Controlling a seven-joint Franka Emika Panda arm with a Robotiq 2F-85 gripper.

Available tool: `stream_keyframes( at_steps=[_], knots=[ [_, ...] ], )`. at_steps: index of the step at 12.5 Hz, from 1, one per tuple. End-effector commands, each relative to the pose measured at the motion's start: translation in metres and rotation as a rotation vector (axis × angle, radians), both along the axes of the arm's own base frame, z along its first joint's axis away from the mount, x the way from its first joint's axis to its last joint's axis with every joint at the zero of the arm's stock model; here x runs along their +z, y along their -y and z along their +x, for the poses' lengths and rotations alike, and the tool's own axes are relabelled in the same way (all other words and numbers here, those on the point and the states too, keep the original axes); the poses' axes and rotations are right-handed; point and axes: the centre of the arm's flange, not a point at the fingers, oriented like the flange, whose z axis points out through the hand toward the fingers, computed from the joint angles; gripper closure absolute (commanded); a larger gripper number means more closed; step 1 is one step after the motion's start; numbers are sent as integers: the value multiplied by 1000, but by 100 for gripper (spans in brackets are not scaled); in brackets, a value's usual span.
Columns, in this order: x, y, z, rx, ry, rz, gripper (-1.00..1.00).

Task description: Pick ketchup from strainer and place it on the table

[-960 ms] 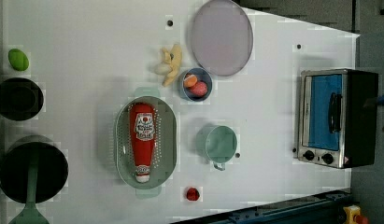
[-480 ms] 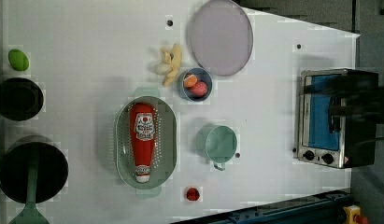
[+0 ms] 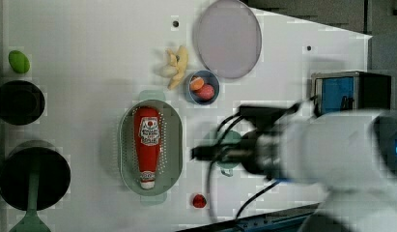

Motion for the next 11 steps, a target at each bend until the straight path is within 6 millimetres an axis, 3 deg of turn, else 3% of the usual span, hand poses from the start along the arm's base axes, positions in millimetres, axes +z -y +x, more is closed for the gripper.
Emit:
stream_keyframes(
  at_steps=[1,6,11],
  knots=[
    [-21,-14,4,-39,53,37,-100],
    [-124,-30,-8,15,116,37,-100],
    [-203,-35,-5,39,112,71,-100]
  ],
)
